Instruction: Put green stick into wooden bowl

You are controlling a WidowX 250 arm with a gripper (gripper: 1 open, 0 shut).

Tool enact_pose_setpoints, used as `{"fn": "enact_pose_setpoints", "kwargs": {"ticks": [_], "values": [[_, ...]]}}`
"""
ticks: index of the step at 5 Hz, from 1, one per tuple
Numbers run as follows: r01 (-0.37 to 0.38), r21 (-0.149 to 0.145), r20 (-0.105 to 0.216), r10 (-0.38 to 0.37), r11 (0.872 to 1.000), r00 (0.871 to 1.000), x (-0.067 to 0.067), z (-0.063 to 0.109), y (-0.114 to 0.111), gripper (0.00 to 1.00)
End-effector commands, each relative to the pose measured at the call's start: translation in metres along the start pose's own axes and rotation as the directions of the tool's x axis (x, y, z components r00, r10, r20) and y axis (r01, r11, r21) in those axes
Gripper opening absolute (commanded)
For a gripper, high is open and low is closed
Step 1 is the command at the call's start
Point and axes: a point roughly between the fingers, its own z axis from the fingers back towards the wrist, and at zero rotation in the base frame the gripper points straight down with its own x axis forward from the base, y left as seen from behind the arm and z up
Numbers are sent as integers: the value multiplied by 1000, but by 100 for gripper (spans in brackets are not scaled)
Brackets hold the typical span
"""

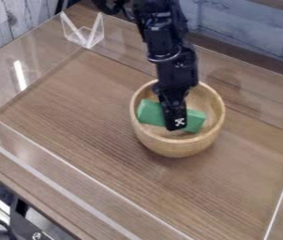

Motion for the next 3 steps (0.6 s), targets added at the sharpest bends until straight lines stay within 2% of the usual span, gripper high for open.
{"fn": "enact_pose_setpoints", "kwargs": {"ticks": [1,3], "values": [[14,35,25,-15,999,1000,2,8,12,0],[12,45,30,-13,999,999,-6,34,17,0]]}}
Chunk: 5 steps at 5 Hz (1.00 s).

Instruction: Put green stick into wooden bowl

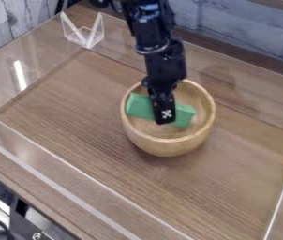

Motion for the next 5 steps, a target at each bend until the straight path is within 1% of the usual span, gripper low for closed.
{"fn": "enact_pose_setpoints", "kwargs": {"ticks": [1,3,5], "values": [[-13,67,38,10,998,999,6,32,8,0],[-112,53,38,110,992,993,-3,13,21,0],[-64,22,39,63,998,997,-1,26,11,0]]}}
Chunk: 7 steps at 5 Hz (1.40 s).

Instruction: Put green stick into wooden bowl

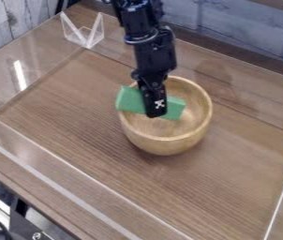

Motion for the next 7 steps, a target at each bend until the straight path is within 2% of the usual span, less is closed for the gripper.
{"fn": "enact_pose_setpoints", "kwargs": {"ticks": [1,2,5,6,7], "values": [[33,63,49,-36,997,998,18,16,5,0],[54,49,48,-57,997,997,25,7,4,0],[55,30,48,-57,998,997,12,9,16,0],[-21,37,68,19,999,997,21,-1,10,0],[-92,36,92,88,995,992,30,-10,2,0]]}}
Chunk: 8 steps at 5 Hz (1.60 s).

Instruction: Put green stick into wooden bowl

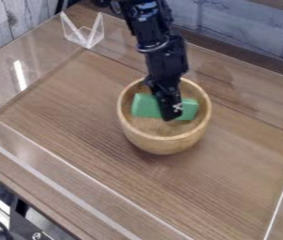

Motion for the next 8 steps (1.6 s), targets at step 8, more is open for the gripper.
{"fn": "enact_pose_setpoints", "kwargs": {"ticks": [8], "values": [[-179,-69,29,181,982,983,-8,17,13,0]]}}
